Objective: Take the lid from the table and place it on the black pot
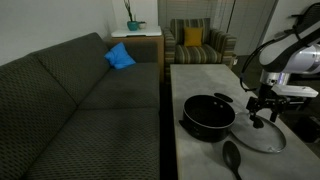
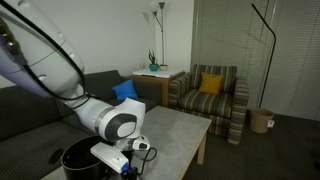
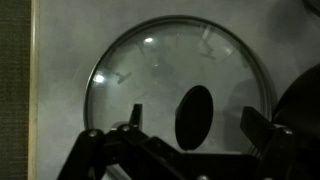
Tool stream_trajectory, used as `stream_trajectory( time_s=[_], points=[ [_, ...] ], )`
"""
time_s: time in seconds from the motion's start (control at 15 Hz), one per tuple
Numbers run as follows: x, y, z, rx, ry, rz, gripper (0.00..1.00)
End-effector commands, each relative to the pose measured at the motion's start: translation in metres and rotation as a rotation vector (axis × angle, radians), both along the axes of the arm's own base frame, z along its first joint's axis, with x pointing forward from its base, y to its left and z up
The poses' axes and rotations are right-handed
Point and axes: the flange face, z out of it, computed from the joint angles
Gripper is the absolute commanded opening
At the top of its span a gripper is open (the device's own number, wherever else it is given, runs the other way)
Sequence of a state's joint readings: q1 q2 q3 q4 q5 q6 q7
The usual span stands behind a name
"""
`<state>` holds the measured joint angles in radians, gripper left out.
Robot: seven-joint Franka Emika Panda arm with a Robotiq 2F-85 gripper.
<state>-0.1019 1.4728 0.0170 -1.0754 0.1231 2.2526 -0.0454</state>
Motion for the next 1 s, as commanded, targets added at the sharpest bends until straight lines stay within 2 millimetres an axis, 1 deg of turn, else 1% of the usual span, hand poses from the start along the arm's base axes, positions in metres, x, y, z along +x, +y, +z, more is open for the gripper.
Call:
stream_trajectory(
  time_s=[0.0,0.2,0.33,0.47,0.67,0.93],
  points=[
    [0.0,0.0,0.0,0.001,0.003,0.0,1.0],
    [-0.001,0.0,-0.001,0.001,0.007,0.0,1.0],
    [0.004,0.0,-0.001,0.003,-0.079,-0.011,1.0],
    [0.006,0.002,-0.002,0.003,-0.119,-0.018,1.0],
    [0.0,0.007,-0.009,-0.008,-0.122,-0.028,1.0],
    [-0.011,0.004,-0.02,-0.029,-0.148,-0.035,1.0]
  ],
)
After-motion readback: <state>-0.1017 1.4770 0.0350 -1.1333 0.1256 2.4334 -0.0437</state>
